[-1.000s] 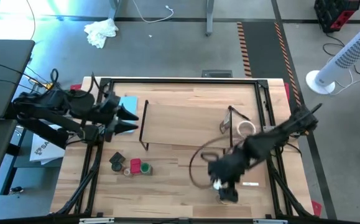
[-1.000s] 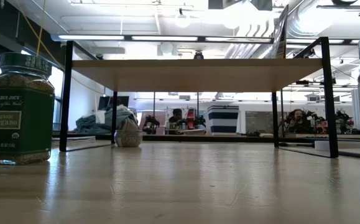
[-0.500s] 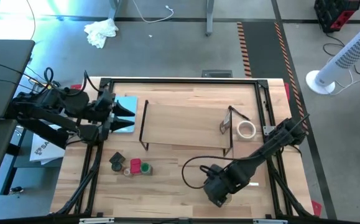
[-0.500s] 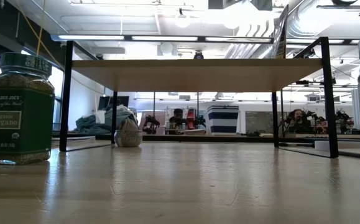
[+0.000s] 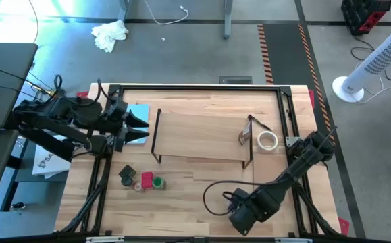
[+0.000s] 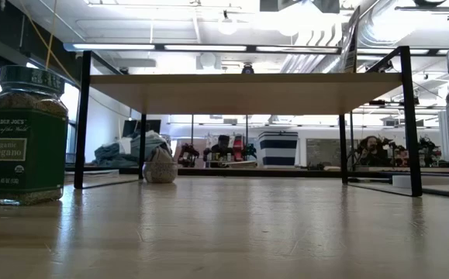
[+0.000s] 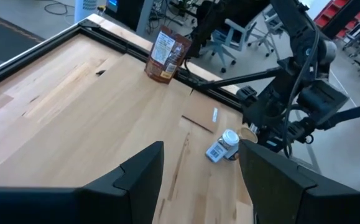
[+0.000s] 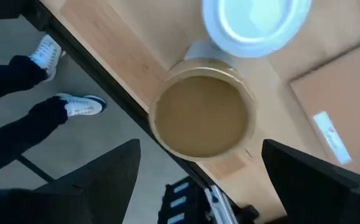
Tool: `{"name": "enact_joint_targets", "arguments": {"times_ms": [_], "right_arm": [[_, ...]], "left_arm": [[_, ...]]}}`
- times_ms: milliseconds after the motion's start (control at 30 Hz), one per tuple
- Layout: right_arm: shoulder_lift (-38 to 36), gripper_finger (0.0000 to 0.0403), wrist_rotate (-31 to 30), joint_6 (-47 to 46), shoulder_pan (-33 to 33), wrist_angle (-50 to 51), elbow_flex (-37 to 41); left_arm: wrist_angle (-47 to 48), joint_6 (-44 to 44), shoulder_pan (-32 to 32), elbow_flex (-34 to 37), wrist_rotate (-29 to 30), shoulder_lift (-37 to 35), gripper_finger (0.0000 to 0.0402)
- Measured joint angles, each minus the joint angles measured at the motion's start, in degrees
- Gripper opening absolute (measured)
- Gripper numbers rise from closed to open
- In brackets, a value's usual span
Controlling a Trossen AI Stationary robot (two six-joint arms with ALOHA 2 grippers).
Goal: Shelf spices
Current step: Put the brown seasoning bottle on the shelf
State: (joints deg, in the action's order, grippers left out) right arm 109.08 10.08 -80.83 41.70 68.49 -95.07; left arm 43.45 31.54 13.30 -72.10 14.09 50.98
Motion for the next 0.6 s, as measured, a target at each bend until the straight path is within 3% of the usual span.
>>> {"name": "enact_joint_targets", "arguments": {"times_ms": [233, 600], "right_arm": [[0.3, 0.0333, -2.1, -0.1, -0.3, 0.6, 0.4], [4.1, 0.0333, -0.2, 2.4, -0.4, -3.9, 0.4]], "left_arm": [[0.1, 0.8, 0.0, 0.0, 0.0, 1.6, 0.0205], [0.4, 1.4, 0.0, 0.0, -2.3, 3.5, 0.0205]]}}
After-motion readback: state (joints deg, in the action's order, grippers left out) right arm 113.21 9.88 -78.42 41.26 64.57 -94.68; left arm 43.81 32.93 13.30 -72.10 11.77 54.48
